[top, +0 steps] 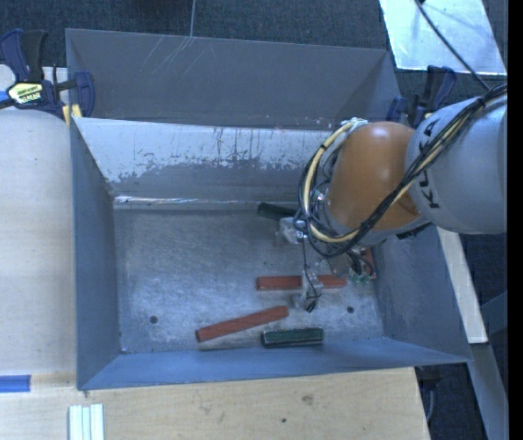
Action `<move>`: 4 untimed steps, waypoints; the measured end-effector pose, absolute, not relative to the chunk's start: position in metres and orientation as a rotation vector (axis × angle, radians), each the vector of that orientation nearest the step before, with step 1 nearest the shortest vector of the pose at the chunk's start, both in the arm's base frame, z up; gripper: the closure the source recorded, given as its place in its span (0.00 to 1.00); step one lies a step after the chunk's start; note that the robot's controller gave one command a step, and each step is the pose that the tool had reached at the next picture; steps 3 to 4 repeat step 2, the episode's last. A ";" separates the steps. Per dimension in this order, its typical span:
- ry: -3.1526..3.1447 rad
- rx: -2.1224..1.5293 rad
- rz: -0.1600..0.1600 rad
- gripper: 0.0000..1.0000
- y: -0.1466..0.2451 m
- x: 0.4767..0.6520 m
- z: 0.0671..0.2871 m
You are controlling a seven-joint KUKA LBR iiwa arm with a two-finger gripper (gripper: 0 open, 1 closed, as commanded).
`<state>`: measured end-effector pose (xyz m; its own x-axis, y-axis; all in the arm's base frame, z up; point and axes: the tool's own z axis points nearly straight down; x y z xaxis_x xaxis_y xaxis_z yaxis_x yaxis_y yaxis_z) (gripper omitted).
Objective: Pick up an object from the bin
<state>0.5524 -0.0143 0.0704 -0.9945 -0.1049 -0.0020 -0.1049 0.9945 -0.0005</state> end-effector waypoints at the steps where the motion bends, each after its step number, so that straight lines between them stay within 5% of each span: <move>1: 3.134 -0.165 -0.001 1.00 -0.014 0.553 0.071; 2: 3.123 -0.176 -0.004 1.00 -0.045 0.575 0.213; 4: 3.123 -0.176 -0.004 1.00 -0.045 0.575 0.213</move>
Offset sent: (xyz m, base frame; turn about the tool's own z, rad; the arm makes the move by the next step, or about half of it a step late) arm 0.0000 0.0000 0.0000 0.0000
